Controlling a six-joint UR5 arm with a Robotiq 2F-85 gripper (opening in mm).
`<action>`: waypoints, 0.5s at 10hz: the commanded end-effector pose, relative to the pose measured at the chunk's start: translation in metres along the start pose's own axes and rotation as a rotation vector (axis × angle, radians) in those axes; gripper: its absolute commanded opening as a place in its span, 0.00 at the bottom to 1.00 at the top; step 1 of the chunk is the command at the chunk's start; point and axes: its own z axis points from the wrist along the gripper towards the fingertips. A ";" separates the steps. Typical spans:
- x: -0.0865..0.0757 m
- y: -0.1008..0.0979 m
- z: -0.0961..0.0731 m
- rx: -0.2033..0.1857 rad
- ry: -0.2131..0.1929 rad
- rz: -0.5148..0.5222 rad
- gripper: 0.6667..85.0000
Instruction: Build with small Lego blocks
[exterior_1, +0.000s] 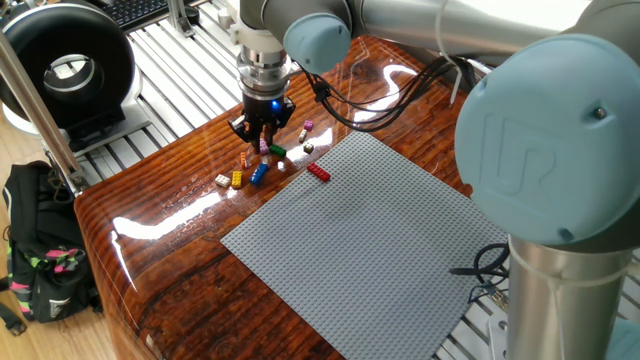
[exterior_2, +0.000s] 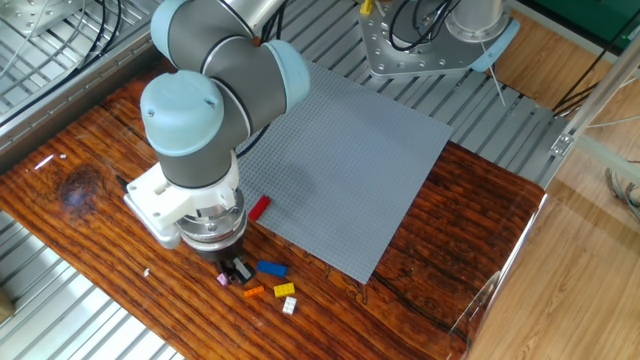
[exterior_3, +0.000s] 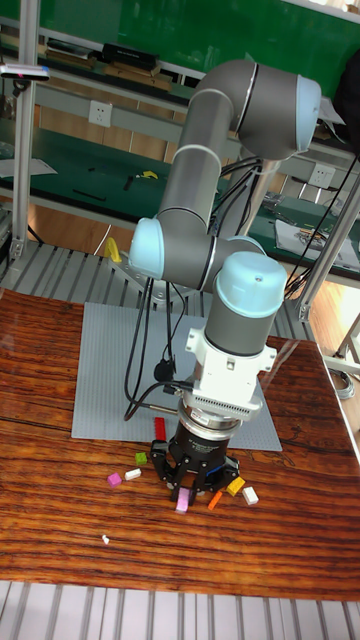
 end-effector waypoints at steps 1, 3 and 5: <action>0.000 0.003 -0.001 -0.017 0.003 0.008 0.32; 0.000 0.003 -0.001 -0.017 0.003 0.008 0.30; 0.000 0.003 -0.001 -0.015 0.001 0.008 0.27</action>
